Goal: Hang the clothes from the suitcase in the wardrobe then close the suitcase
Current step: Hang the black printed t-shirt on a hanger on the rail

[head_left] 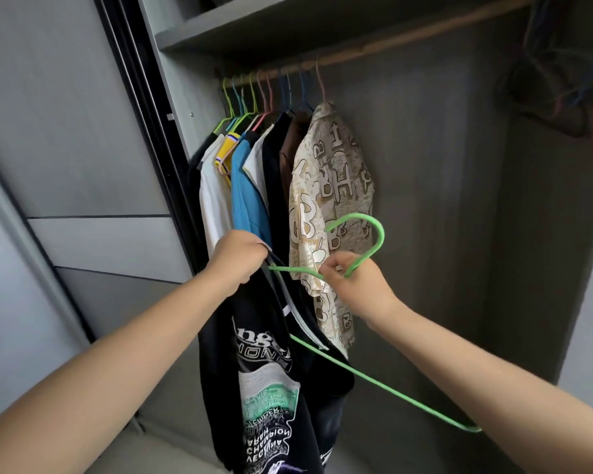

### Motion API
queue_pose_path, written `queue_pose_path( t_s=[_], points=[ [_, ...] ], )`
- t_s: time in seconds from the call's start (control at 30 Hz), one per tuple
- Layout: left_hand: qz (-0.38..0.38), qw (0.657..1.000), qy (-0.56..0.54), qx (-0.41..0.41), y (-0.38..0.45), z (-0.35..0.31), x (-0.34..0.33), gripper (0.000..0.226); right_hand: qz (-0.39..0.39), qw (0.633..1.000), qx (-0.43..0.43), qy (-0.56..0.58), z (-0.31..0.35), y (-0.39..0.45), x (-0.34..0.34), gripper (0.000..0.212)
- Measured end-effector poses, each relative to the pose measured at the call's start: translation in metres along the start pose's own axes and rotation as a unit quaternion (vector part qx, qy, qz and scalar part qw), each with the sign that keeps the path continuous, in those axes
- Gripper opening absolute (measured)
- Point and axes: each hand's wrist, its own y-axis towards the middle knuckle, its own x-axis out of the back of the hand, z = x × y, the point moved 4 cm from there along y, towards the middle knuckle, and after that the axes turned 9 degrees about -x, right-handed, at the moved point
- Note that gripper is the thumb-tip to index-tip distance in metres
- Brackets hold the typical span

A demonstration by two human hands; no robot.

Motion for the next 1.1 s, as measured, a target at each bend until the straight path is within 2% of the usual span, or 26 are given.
queue_pose_path(
  t_s=[0.1,0.23,0.33,0.4,0.43,0.47,0.5,0.57,0.6,0.63,0.7,0.77,0.8,0.83,0.9,0.97,1.0,1.1],
  points=[
    [0.032,0.997,-0.063,-0.009,-0.007,-0.013,-0.010,0.032,-0.036,0.997,-0.024,0.062,-0.003,0.000,0.000,0.016],
    [0.044,0.997,-0.013,-0.070,-0.016,-0.030,-0.013,0.018,-0.054,0.990,-0.033,0.127,-0.002,-0.002,0.002,0.028],
    [0.103,0.977,0.068,-0.172,-0.026,-0.047,-0.009,0.019,-0.078,0.985,-0.023,0.154,0.002,-0.005,0.011,0.030],
    [0.185,0.940,0.159,-0.240,-0.031,-0.055,-0.008,0.041,-0.088,0.983,-0.006,0.163,0.004,-0.006,0.017,0.030],
    [0.216,0.918,0.224,-0.247,-0.030,-0.055,-0.006,0.048,-0.085,0.982,0.002,0.169,0.006,-0.007,0.019,0.030],
    [0.212,0.896,0.292,-0.258,-0.027,-0.056,-0.003,0.046,-0.083,0.982,0.010,0.172,0.007,-0.008,0.021,0.031],
    [0.173,0.861,0.382,-0.287,-0.028,-0.061,0.002,0.036,-0.083,0.982,0.018,0.171,0.009,-0.010,0.024,0.031],
    [0.016,0.752,0.530,-0.393,-0.028,-0.070,0.009,0.021,-0.087,0.981,0.030,0.173,0.010,-0.011,0.030,0.032],
    [-0.017,0.713,0.541,-0.445,-0.030,-0.072,0.006,0.025,-0.088,0.980,0.034,0.176,0.011,-0.010,0.032,0.032],
    [-0.041,0.692,0.529,-0.489,-0.031,-0.072,0.004,0.032,-0.088,0.980,0.037,0.176,0.013,-0.010,0.035,0.031],
    [0.038,0.754,0.456,-0.471,-0.024,-0.069,0.001,0.034,-0.085,0.979,0.042,0.180,0.016,-0.008,0.040,0.031],
    [0.023,0.753,0.458,-0.472,-0.019,-0.067,-0.001,0.027,-0.072,0.977,0.038,0.197,0.021,-0.005,0.045,0.031],
    [0.016,0.741,0.452,-0.497,-0.021,-0.068,-0.003,0.030,-0.060,0.975,0.033,0.213,0.023,-0.003,0.047,0.030],
    [0.037,0.745,0.448,-0.492,-0.026,-0.072,-0.006,0.034,-0.049,0.972,0.029,0.230,0.026,-0.001,0.049,0.030],
    [-0.004,0.739,0.441,-0.509,-0.028,-0.075,-0.008,0.037,-0.040,0.970,0.027,0.236,0.030,0.002,0.052,0.028],
    [-0.006,0.735,0.434,-0.521,-0.029,-0.074,-0.014,0.036,-0.056,0.979,0.024,0.196,0.032,0.003,0.052,0.026],
    [-0.004,0.743,0.436,-0.508,-0.032,-0.075,-0.018,0.037,-0.069,0.982,0.019,0.176,0.033,0.004,0.052,0.027],
    [-0.060,0.747,0.428,-0.505,-0.033,-0.080,-0.025,0.039,-0.110,0.984,0.011,0.143,0.037,0.012,0.056,0.027]
  ],
)
